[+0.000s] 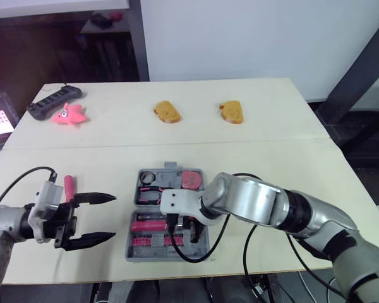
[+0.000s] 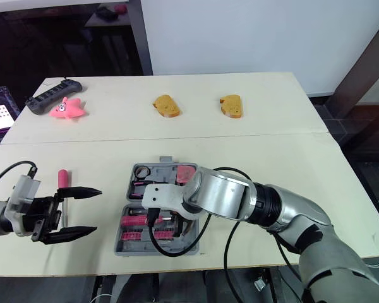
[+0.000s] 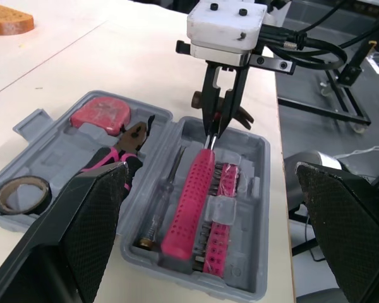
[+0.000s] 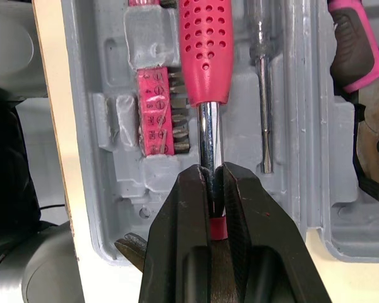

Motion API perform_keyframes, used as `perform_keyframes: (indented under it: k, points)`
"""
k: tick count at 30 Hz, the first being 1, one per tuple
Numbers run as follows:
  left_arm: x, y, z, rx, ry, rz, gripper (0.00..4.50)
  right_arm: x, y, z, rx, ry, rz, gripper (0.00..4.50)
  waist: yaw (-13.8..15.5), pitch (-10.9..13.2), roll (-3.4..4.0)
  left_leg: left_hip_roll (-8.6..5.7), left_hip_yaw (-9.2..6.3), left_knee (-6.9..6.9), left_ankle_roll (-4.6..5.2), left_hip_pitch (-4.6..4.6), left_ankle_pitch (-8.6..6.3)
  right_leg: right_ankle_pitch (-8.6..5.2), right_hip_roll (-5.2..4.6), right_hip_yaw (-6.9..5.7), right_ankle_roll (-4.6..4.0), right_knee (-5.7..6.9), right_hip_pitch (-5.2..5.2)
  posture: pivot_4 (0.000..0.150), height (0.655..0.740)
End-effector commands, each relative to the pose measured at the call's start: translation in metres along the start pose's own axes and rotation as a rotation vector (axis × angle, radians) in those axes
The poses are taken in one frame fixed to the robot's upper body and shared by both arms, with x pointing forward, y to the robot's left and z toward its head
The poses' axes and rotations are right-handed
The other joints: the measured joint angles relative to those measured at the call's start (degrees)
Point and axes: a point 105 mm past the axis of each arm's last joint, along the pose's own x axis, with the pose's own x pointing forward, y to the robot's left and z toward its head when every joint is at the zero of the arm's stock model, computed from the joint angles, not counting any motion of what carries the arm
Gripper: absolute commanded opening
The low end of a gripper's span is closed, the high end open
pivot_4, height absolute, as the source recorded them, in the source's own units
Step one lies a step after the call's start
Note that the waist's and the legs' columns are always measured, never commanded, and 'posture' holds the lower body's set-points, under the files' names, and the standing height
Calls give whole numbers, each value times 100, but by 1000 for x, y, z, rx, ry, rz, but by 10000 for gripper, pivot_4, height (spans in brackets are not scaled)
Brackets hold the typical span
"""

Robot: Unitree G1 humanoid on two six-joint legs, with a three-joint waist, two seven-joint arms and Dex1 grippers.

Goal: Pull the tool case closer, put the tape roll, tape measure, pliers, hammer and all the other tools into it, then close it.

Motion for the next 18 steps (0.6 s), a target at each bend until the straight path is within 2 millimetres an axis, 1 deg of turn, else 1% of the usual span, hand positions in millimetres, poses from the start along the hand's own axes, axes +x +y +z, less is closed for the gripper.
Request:
perform_keyframes:
  k: [1,8,13,18]
  points:
    - [-2,0,7,25,-12,3,45000,-2,0,7,-5,-32,-7,614,3,0,0,0,0,0,0,-1,0,0,0,0,0,0,0,1500,7400]
    - [-3,0,7,25,-10,6,45000,7,2,9,11,-34,2,614,-3,0,0,0,0,0,0,-1,0,0,0,0,0,0,0,1500,7400]
    - [-2,-1,7,25,-11,8,45000,11,1,7,17,-29,7,614,-5,0,0,0,0,0,0,-1,0,0,0,0,0,0,-1,1500,7400]
    - [-2,-1,7,24,-11,8,45000,18,-4,2,34,-22,-7,614,-10,0,0,0,0,0,0,0,0,0,0,0,0,0,-1,1500,7400]
